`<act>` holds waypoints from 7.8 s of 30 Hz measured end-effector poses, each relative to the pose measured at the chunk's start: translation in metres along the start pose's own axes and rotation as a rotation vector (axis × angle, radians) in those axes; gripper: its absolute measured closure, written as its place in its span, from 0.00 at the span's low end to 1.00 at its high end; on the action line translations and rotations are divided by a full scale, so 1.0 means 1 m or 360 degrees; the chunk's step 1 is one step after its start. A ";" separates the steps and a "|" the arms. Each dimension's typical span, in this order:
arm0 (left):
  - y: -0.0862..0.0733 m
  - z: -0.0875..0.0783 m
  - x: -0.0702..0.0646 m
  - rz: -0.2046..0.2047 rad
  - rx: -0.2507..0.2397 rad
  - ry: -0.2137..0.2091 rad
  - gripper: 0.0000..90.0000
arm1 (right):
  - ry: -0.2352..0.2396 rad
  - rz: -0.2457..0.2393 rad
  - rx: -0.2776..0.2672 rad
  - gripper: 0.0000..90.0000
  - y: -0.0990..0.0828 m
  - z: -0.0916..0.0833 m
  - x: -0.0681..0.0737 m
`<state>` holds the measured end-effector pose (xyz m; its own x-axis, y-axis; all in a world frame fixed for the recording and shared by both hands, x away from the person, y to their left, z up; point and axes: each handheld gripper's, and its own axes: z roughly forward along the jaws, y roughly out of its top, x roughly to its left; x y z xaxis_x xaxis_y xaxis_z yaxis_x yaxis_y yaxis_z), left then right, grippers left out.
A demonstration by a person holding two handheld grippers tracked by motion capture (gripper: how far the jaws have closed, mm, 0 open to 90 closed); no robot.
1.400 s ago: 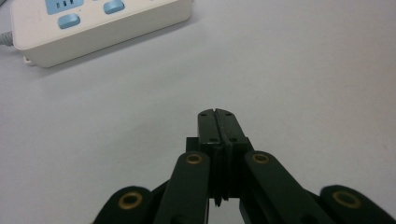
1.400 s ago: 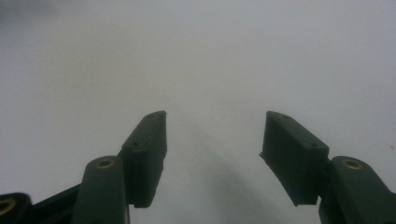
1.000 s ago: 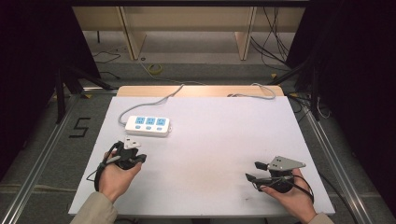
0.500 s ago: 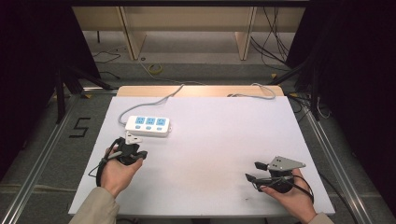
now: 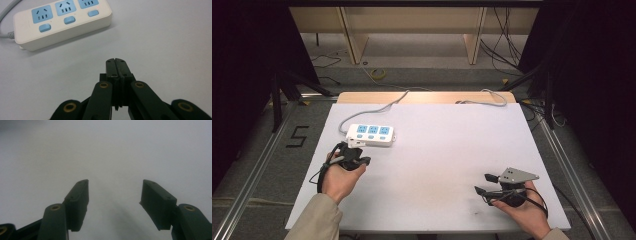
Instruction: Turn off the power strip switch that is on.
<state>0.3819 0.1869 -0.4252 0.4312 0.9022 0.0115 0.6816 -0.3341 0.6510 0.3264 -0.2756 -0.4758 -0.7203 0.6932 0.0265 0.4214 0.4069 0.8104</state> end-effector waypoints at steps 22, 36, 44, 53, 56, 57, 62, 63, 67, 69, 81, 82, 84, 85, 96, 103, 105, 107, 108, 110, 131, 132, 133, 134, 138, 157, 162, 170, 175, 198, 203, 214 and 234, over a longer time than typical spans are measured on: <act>0.014 0.013 0.009 0.0030 0.0033 0.0051 1.00 | 0.0003 -0.0005 0.0002 0.45 0.000 0.000 0.000; 0.027 0.021 0.016 0.0016 0.0046 0.0067 1.00 | 0.0006 -0.0003 0.0003 0.44 0.000 0.001 0.000; 0.033 0.026 0.021 0.0018 0.0060 0.0078 1.00 | 0.0008 -0.0002 0.0005 0.44 0.000 0.001 0.001; 0.040 0.030 0.025 0.0018 0.0073 0.0084 1.00 | 0.0008 -0.0001 0.0005 0.44 0.000 0.001 0.000; 0.042 0.032 0.026 0.0021 0.0075 0.0086 1.00 | 0.0008 -0.0003 0.0007 0.44 0.000 0.001 0.000; 0.043 0.033 0.026 0.0021 0.0077 0.0088 1.00 | 0.0008 -0.0003 0.0007 0.44 0.000 0.001 0.000; 0.046 0.035 0.028 0.0019 0.0089 0.0090 1.00 | 0.0010 -0.0007 0.0008 0.44 0.000 0.001 0.000; 0.046 0.036 0.028 0.0015 0.0089 0.0091 1.00 | 0.0010 -0.0007 0.0007 0.44 0.000 0.001 0.000; 0.050 0.038 0.028 0.0024 0.0098 0.0098 1.00 | 0.0010 -0.0006 0.0009 0.44 0.000 0.002 0.000; 0.052 0.039 0.029 0.0026 0.0102 0.0098 1.00 | 0.0010 -0.0006 0.0010 0.44 0.000 0.001 0.001; 0.056 0.049 0.030 0.0024 0.0136 0.0097 1.00 | 0.0011 -0.0007 0.0009 0.44 0.000 0.002 0.000; 0.057 0.050 0.030 0.0024 0.0138 0.0098 1.00 | 0.0013 -0.0006 0.0009 0.44 0.000 0.002 0.000; 0.058 0.051 0.030 0.0022 0.0140 0.0098 1.00 | 0.0013 -0.0006 0.0010 0.44 0.000 0.002 0.000; 0.058 0.052 0.031 0.0030 0.0147 0.0097 1.00 | 0.0013 -0.0006 0.0009 0.44 0.000 0.002 0.000; 0.066 0.058 0.028 0.0056 0.0163 0.0096 1.00 | 0.0014 -0.0007 0.0011 0.44 0.000 0.002 0.000; 0.072 0.061 0.028 0.0056 0.0166 0.0098 1.00 | 0.0017 -0.0007 0.0010 0.45 0.000 0.002 0.000; 0.074 0.062 0.028 0.0064 0.0171 0.0096 1.00 | 0.0017 -0.0006 0.0010 0.45 0.000 0.002 0.000; 0.076 0.062 0.027 0.0066 0.0172 0.0099 1.00 | 0.0016 -0.0006 0.0010 0.45 0.000 0.002 0.000; 0.076 0.063 0.027 0.0068 0.0170 0.0095 1.00 | 0.0017 -0.0005 0.0009 0.45 0.000 0.002 0.000; 0.078 0.063 0.026 0.0073 0.0175 0.0093 1.00 | 0.0015 0.0000 0.0008 0.45 0.000 0.002 0.000; 0.086 0.070 0.027 0.0099 0.0207 0.0106 1.00 | 0.0017 -0.0005 0.0003 0.45 0.000 0.002 -0.001; 0.087 0.071 0.027 0.0096 0.0204 0.0107 1.00 | 0.0018 0.0002 0.0007 0.45 0.000 0.002 -0.001; 0.088 0.071 0.027 0.0099 0.0205 0.0111 1.00 | 0.0018 0.0000 0.0006 0.45 0.000 0.002 -0.001; 0.088 0.072 0.027 0.0100 0.0209 0.0109 1.00 | 0.0017 0.0001 0.0008 0.45 0.000 0.002 -0.001; 0.090 0.073 0.026 0.0104 0.0216 0.0111 1.00 | 0.0018 -0.0001 0.0007 0.45 0.000 0.002 0.000; 0.090 0.082 0.029 0.0084 0.0253 0.0116 1.00 | 0.0022 0.0001 0.0010 0.45 0.000 0.002 -0.001; 0.090 0.085 0.029 0.0089 0.0267 0.0118 1.00 | 0.0022 -0.0002 0.0007 0.45 0.000 0.002 -0.001; 0.094 0.085 0.029 0.0091 0.0270 0.0121 1.00 | 0.0024 -0.0005 0.0006 0.45 0.000 0.002 -0.001; 0.096 0.087 0.029 0.0099 0.0282 0.0129 1.00 | 0.0024 -0.0006 0.0006 0.45 0.000 0.002 -0.001; 0.101 0.094 0.030 0.0106 0.0308 0.0144 1.00 | 0.0025 -0.0003 0.0010 0.45 0.000 0.002 -0.001; 0.101 0.095 0.030 0.0100 0.0306 0.0147 1.00 | 0.0025 -0.0007 0.0008 0.45 0.000 0.003 -0.001; 0.104 0.099 0.026 0.0130 0.0325 0.0151 1.00 | 0.0027 -0.0008 0.0011 0.45 0.000 0.003 -0.001; 0.106 0.106 0.020 0.0161 0.0367 0.0159 1.00 | 0.0029 -0.0010 0.0011 0.45 0.000 0.003 -0.001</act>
<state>0.5255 0.1406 -0.4365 0.4510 0.8798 0.1501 0.7598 -0.4667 0.4526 0.3290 -0.2749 -0.4775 -0.7328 0.6796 0.0325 0.4209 0.4153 0.8065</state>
